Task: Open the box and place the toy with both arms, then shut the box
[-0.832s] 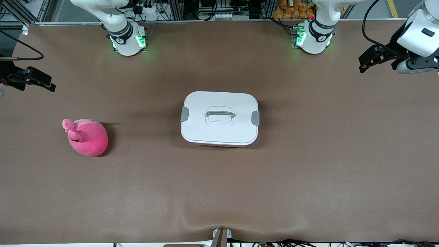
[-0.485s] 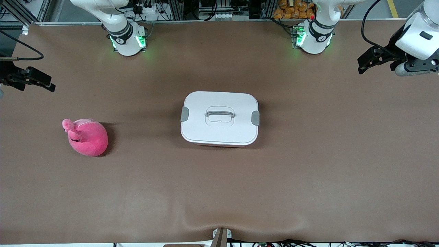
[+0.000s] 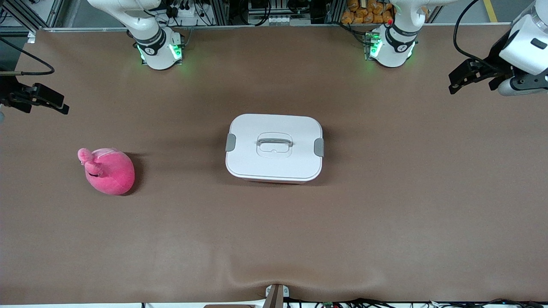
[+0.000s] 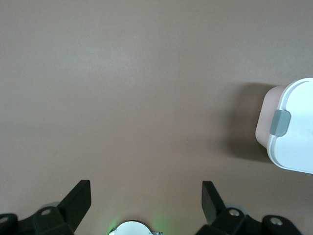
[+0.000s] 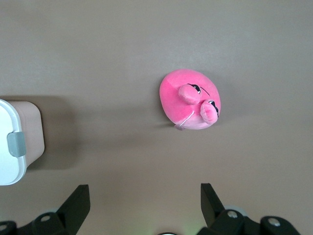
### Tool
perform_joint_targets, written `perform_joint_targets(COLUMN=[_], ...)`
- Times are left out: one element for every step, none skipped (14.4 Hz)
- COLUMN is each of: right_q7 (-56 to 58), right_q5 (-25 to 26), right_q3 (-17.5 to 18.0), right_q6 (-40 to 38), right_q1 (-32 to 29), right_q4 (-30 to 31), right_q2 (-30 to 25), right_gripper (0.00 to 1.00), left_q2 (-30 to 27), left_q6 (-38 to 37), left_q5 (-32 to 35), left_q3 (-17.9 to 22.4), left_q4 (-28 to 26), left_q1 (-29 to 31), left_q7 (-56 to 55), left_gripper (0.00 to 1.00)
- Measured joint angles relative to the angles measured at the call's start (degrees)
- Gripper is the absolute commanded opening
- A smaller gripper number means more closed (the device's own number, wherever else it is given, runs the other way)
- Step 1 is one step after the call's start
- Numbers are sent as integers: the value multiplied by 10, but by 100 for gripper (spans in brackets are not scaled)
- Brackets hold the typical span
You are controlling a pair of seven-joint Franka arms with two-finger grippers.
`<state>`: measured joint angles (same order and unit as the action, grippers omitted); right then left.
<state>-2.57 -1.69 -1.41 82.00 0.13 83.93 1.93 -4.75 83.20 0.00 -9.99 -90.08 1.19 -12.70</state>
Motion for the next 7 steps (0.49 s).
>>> perform_joint_targets(right_q7=[0, 0, 0, 0, 0, 0, 0], right_q5=[0, 0, 0, 0, 0, 0, 0], right_q3=[0, 0, 0, 0, 0, 0, 0], right_q6=[0, 0, 0, 0, 0, 0, 0], right_q1=[0, 0, 0, 0, 0, 0, 0], right_q4=[0, 0, 0, 0, 0, 0, 0], right_q2=[0, 0, 0, 0, 0, 0, 0], right_gripper=[100, 100, 100, 100, 100, 100, 100], left_q2=[2, 4, 4, 4, 4, 4, 5], left_q6=[0, 0, 0, 0, 0, 0, 0], left_q5=[-1, -1, -2, -2, -2, -2, -2], left_q3=[0, 0, 0, 0, 0, 0, 0], left_q4=[0, 0, 0, 0, 1, 1, 1], left_q1=[0, 0, 0, 0, 1, 1, 1], left_q7=[0, 0, 0, 0, 0, 0, 0], left_gripper=[100, 100, 100, 100, 100, 100, 100])
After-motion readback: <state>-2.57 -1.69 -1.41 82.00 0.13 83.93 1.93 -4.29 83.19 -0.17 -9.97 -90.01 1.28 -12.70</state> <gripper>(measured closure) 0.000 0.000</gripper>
